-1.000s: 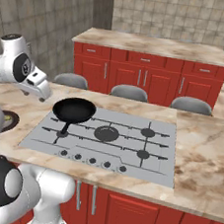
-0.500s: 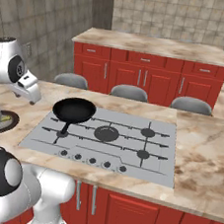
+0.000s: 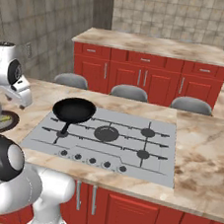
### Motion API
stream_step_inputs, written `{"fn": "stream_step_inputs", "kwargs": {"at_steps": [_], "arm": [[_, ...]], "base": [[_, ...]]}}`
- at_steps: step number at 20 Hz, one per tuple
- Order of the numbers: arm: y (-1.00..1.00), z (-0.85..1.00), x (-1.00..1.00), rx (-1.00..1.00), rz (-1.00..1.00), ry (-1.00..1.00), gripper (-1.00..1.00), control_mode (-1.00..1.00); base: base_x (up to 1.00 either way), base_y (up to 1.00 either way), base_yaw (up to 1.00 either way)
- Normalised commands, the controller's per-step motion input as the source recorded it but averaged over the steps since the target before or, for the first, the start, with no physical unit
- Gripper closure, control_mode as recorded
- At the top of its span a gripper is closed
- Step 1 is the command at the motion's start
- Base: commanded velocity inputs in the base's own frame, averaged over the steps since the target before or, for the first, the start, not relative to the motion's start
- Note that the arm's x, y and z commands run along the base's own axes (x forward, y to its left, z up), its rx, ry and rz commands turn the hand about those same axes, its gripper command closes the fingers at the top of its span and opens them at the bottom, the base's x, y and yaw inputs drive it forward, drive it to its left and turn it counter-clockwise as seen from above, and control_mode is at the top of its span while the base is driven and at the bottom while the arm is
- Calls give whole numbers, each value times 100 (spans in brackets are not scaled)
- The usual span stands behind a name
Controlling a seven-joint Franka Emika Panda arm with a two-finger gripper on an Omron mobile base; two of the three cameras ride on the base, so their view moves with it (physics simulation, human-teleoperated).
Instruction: Pick up the butter stick and place it in the pan. Then turn on the burner for the pan.
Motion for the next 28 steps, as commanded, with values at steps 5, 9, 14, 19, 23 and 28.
{"fn": "stream_step_inputs", "kwargs": {"at_steps": [5, 9, 14, 19, 23, 28], "arm": [[44, -23, 11, 4, -10, 3, -100, -100], [42, -23, 19, 4, -9, 4, -100, -100], [48, -17, 23, 0, -3, 0, -100, -100], [46, -21, 32, 0, -1, 0, -100, -100], [37, -26, 30, 0, 0, 0, -100, -100], [24, -29, 19, 0, 0, 0, -100, -100]], "base": [[0, 0, 0], [0, 0, 0], [0, 0, 0], [0, 0, 0], [0, 0, 0], [0, 0, 0]]}}
